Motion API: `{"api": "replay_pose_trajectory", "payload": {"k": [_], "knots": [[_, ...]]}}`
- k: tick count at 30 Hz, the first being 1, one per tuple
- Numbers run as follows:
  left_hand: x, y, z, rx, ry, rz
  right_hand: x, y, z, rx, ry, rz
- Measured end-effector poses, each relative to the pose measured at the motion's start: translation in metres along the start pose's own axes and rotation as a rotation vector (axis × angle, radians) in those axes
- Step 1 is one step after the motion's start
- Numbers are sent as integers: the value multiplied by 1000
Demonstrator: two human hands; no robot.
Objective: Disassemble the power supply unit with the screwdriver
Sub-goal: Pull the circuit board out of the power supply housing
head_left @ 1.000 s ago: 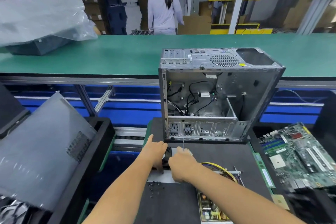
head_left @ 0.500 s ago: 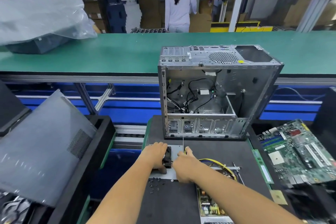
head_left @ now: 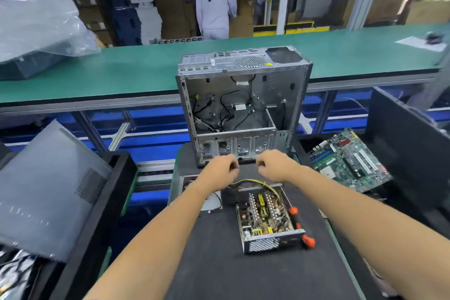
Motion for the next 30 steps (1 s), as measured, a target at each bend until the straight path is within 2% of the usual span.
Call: {"api": "replay_pose_trajectory", "payload": {"k": [3, 8, 12, 18, 22, 25, 28, 30], "knots": [[-10, -14, 36, 120, -140, -160, -19, -6, 29, 9, -66, -60], [-27, -51, 64, 254, -283, -391, -47, -30, 50, -119, -128, -267], [-27, -69, 70, 138, -266, -478, -53, -47, 52, -163, -146, -332], [-23, -85, 69, 99, -230, -632, -49, -70, 54, -38, -126, -498], [-20, -89, 67, 200, -273, -605, -45, -80, 55, -23, -132, -553], [-18, -93, 67, 397, -401, -454, -42, -85, 56, -36, -133, -553], [-14, -91, 59, 371, -395, -319, -41, -86, 54, -42, -132, -575], [-11, -89, 52, 368, -369, -334, -39, -85, 53, -38, -133, -596]]}}
Point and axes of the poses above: each hand's wrist, its own x-axis towards the middle knuckle, its own y-axis out of the back of the hand, z = x × y, the point moved 2 cm from there along x, towards the middle knuckle, and after that the axes turned 2 degrees about -x, right-handed, at the moved point
